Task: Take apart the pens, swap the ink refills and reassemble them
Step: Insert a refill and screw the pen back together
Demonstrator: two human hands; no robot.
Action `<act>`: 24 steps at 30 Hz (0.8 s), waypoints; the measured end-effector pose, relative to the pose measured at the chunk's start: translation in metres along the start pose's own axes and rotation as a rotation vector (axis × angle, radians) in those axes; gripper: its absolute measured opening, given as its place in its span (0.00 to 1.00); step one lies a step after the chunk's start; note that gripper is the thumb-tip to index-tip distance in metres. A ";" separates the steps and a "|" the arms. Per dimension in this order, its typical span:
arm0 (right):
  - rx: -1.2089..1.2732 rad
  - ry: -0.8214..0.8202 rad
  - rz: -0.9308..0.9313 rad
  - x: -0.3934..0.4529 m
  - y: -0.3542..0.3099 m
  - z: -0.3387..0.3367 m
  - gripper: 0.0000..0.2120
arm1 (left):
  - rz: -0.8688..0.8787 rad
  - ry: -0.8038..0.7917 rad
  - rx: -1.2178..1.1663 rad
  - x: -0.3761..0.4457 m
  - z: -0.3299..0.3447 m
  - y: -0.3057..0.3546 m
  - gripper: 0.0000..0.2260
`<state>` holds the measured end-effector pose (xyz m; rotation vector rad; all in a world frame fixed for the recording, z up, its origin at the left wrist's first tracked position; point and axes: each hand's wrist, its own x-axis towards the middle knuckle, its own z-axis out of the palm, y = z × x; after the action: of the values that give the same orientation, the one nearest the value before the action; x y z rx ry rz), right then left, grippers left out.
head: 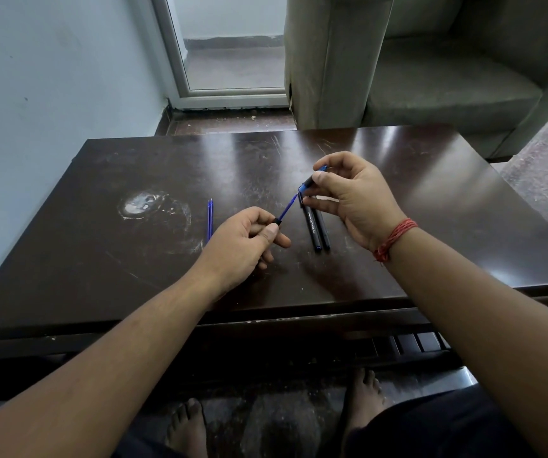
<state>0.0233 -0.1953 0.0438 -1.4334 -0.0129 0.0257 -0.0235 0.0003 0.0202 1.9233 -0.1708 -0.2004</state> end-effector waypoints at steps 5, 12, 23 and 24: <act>-0.047 -0.043 -0.010 -0.002 -0.002 0.003 0.04 | 0.003 0.002 0.011 0.000 -0.001 0.000 0.05; -0.113 -0.099 -0.022 -0.005 -0.002 0.006 0.05 | 0.002 0.000 0.023 0.000 -0.002 0.000 0.05; -0.205 -0.133 -0.044 -0.003 -0.002 -0.001 0.05 | 0.006 0.001 0.041 0.000 -0.001 0.001 0.05; -0.229 -0.149 -0.048 -0.004 -0.002 -0.001 0.05 | 0.006 0.003 0.048 0.000 -0.001 0.001 0.05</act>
<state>0.0198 -0.1961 0.0454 -1.6569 -0.1779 0.0936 -0.0237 0.0010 0.0220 1.9708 -0.1806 -0.1911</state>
